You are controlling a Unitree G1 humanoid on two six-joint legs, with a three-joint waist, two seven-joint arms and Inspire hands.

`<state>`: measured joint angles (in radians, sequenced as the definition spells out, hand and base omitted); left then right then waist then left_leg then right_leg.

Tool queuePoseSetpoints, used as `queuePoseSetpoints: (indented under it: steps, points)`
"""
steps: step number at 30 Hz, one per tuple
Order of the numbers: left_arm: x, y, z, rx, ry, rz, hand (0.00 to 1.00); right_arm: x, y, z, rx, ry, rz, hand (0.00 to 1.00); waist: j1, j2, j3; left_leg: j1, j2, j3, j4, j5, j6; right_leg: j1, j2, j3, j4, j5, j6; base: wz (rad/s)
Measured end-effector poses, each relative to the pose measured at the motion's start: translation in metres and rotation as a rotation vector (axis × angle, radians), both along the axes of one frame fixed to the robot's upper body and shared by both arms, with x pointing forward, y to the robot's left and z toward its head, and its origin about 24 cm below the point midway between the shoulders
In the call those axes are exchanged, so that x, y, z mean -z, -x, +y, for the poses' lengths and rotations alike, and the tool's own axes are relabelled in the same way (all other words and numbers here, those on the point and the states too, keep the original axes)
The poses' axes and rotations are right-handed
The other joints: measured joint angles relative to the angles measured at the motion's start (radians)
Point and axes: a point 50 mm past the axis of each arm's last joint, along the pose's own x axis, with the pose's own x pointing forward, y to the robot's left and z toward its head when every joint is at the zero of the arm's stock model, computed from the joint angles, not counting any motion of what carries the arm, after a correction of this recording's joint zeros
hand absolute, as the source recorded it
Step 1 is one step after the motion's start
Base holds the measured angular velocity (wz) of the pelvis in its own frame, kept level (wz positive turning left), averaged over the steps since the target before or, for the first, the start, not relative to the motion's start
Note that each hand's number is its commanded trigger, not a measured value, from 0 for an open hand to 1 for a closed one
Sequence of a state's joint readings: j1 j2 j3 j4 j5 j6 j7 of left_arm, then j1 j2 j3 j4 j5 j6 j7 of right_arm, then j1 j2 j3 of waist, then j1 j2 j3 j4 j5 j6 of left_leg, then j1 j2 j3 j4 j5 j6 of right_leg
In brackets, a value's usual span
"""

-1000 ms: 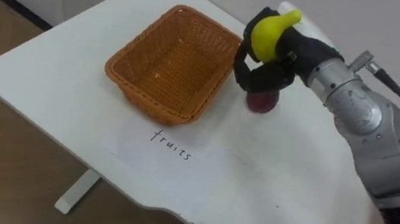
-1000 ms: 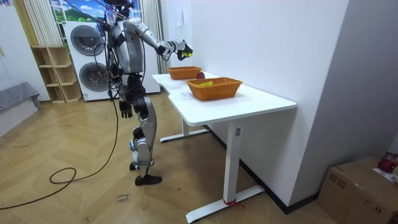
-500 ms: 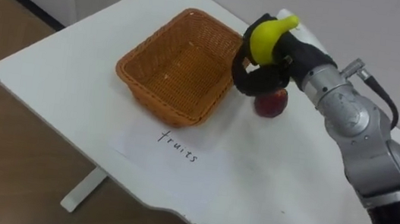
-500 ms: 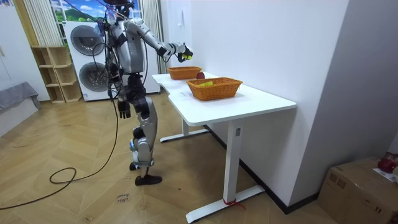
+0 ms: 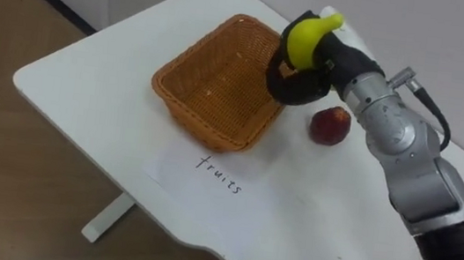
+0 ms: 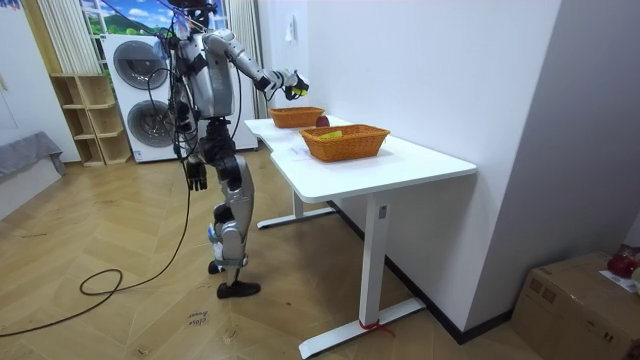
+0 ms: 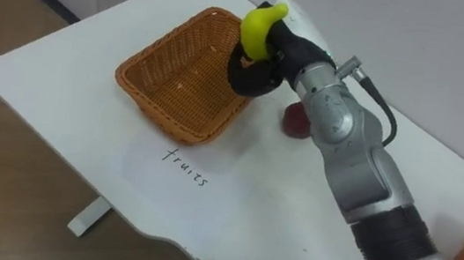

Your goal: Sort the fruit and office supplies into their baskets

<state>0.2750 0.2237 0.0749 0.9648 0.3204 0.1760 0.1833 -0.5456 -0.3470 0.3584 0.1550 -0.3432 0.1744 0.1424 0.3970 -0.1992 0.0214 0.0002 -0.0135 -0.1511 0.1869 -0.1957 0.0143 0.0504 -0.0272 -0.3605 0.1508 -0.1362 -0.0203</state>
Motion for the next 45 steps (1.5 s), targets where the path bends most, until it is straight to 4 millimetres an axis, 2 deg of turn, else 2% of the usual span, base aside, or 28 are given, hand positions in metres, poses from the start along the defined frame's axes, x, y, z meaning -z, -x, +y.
queuePoseSetpoints:
  steps: [5,9,10,11,12,13,14,16,19,30,45]
  points:
    - [0.0,0.001,0.0,0.02,-0.009,0.014,0.0,0.01,-0.001,0.002,-0.001,0.017,0.037,1.0,0.02,0.002,0.0013,0.002,0.0,0.001,0.0,0.0,0.0,0.002,-0.001,-0.001,0.0,0.0,0.0,0.0]
    - [0.0,0.003,0.0,0.016,-0.01,0.024,0.0,0.011,-0.003,0.007,-0.006,0.029,0.029,1.0,0.023,0.009,0.0064,0.002,-0.001,0.0,0.001,0.0,0.001,0.002,-0.002,-0.002,0.0,0.0,0.0,0.0]
    - [0.0,0.002,0.0,0.018,-0.009,0.023,0.0,0.012,-0.004,0.008,-0.006,0.032,0.033,0.79,0.023,0.01,0.0072,0.002,-0.001,0.001,0.001,0.0,0.001,0.002,-0.002,-0.005,0.001,0.0,0.0,0.0]
    - [0.0,0.002,0.0,0.02,-0.009,0.023,0.0,0.013,-0.004,0.009,-0.004,0.031,0.035,0.31,0.023,0.01,0.0073,0.002,-0.002,0.0,0.001,0.0,0.001,0.002,-0.003,-0.008,0.001,0.0,0.0,0.0]
    - [0.0,0.002,0.0,0.023,-0.01,0.024,0.0,0.015,-0.004,0.01,0.0,0.029,0.039,0.24,0.025,0.01,0.0071,0.002,-0.002,0.0,0.001,0.0,0.001,0.002,-0.002,-0.015,0.001,0.0,0.0,0.0]
    - [0.0,0.002,-0.001,0.03,-0.012,0.026,0.0,0.018,-0.006,0.01,0.006,0.031,0.047,0.04,0.025,0.01,0.0071,0.001,-0.002,0.0,0.001,0.0,0.001,0.002,-0.002,-0.023,0.001,0.0,0.0,0.03]
    - [0.0,0.001,-0.001,0.033,-0.012,0.025,0.0,0.019,-0.006,0.01,0.011,0.038,0.049,0.0,0.026,0.01,0.0071,-0.001,-0.002,-0.002,0.001,0.0,0.001,0.002,-0.001,-0.029,0.001,0.0,0.0,0.12]
    - [0.0,0.001,-0.001,0.038,-0.012,0.024,0.0,0.023,-0.008,0.008,0.032,0.051,0.052,0.0,0.024,0.009,0.0067,-0.009,-0.005,-0.016,0.007,0.0,0.001,0.002,-0.001,-0.049,0.001,0.0,0.001,0.2]
    - [0.001,0.003,-0.002,0.037,-0.003,0.034,0.0,0.026,-0.008,0.01,0.033,0.058,0.053,0.0,0.035,0.009,0.0067,-0.01,-0.006,-0.019,0.011,0.0,0.001,0.003,-0.003,-0.054,0.001,-0.001,0.001,0.07]
    - [0.001,0.003,-0.005,0.053,0.012,0.037,0.0,0.026,-0.008,0.011,0.043,0.054,0.036,0.0,0.046,0.009,0.0068,-0.011,-0.017,-0.025,0.014,0.0,0.008,0.01,-0.011,-0.055,0.001,-0.004,0.007,0.03]
    - [0.002,0.005,-0.005,0.051,0.014,0.043,0.0,0.031,-0.009,0.008,0.052,0.054,0.059,0.0,0.047,0.007,0.0058,-0.009,-0.018,-0.029,0.019,0.0,0.008,0.016,-0.012,-0.057,0.001,-0.004,0.007,0.0]
